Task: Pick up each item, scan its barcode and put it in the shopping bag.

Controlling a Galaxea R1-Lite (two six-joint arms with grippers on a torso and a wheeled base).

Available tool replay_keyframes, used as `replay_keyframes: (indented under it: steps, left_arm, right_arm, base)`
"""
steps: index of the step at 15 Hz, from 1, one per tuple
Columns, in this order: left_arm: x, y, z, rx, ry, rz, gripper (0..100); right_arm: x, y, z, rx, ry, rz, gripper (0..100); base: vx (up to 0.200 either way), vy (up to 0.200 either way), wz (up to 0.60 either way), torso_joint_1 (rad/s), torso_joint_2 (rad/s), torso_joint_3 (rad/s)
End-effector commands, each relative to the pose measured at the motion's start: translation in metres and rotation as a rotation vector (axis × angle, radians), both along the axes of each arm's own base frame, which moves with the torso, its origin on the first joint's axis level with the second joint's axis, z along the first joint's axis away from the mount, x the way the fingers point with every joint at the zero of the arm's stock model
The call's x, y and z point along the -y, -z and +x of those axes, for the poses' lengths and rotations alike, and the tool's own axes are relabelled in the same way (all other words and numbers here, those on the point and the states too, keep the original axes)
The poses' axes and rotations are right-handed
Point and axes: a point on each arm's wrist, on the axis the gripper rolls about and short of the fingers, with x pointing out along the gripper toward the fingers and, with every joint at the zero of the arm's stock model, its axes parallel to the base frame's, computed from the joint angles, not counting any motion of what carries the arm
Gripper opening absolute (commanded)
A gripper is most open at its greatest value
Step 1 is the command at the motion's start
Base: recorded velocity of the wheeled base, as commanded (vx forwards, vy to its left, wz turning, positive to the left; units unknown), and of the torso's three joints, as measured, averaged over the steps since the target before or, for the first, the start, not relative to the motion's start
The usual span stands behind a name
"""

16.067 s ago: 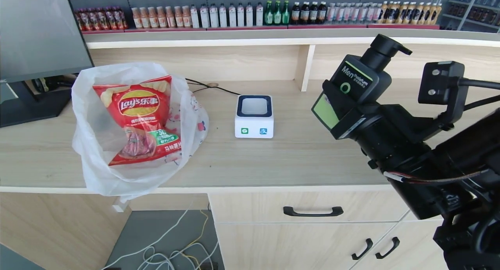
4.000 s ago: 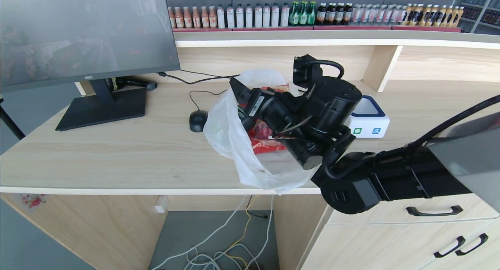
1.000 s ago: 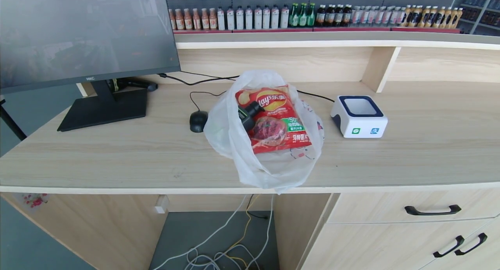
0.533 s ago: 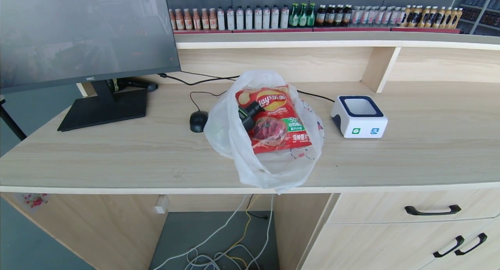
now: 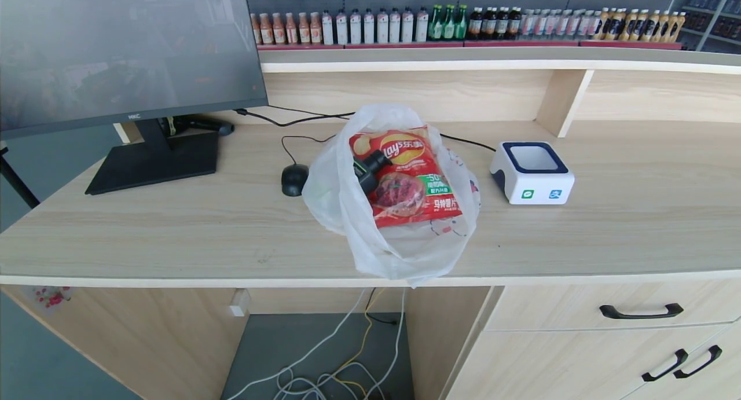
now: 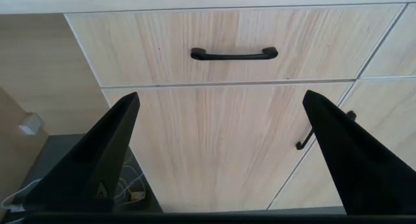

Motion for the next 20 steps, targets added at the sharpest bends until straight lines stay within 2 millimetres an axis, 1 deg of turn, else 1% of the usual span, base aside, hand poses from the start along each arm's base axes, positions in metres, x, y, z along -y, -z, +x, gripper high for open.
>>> replay_keyframes:
  steps: [1,3,8,17,20]
  left_arm:
    - [0.0,0.0,0.0,0.0,-0.001,-0.003,100]
    - [0.0,0.0,0.0,0.0,0.001,-0.002,100]
    - [0.0,0.0,0.0,0.0,-0.001,0.0,100]
    - [0.0,0.0,0.0,0.0,-0.001,-0.009,100]
    - [0.0,0.0,0.0,0.0,-0.001,-0.011,100]
  right_arm:
    - [0.0001,-0.0001,-0.0005,0.006,-0.002,0.001,100]
    - [0.0001,-0.0001,-0.0005,0.006,-0.002,0.001,100]
    - [0.0001,-0.0001,-0.0005,0.006,-0.002,0.001,100]
    - [0.0001,-0.0001,-0.0005,0.006,-0.002,0.001,100]
    - [0.0001,-0.0001,-0.0005,0.009,0.0,0.041,100]
  base:
    - [-0.2,0.0,0.0,0.002,0.0,0.007]
    - [-0.2,0.0,0.0,0.01,0.0,-0.002]
    - [0.0,0.0,0.0,0.0,0.0,0.0]
    - [0.0,-0.2,0.0,0.007,0.0,0.002]
    - [0.0,-0.2,0.0,0.001,0.0,0.005]
